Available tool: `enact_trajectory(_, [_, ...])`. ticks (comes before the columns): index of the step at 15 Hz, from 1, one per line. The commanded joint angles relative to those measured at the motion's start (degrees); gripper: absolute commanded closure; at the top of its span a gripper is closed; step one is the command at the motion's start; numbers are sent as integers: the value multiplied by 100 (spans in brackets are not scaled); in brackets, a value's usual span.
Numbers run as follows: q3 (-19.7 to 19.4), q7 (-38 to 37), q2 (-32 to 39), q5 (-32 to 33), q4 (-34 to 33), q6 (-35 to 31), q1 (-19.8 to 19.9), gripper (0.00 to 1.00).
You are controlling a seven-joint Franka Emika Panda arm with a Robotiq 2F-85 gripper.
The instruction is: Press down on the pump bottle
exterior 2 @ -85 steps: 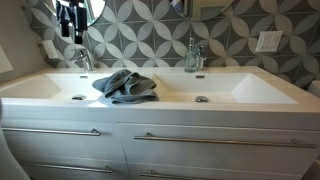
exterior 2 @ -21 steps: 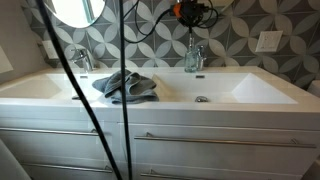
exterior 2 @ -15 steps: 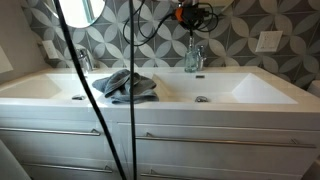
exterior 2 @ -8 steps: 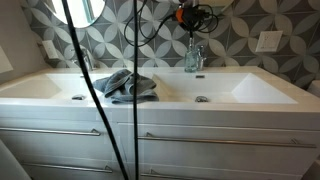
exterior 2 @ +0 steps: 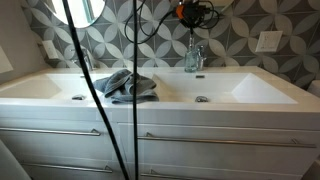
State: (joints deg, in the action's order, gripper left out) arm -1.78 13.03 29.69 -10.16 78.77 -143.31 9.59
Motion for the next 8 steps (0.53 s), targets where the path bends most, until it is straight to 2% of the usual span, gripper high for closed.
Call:
enact_trajectory(1, [-9, -188, 7, 187, -163, 337, 26, 98])
enact_trajectory(8, [-39, -220, 36, 291, -214, 662, 15, 98])
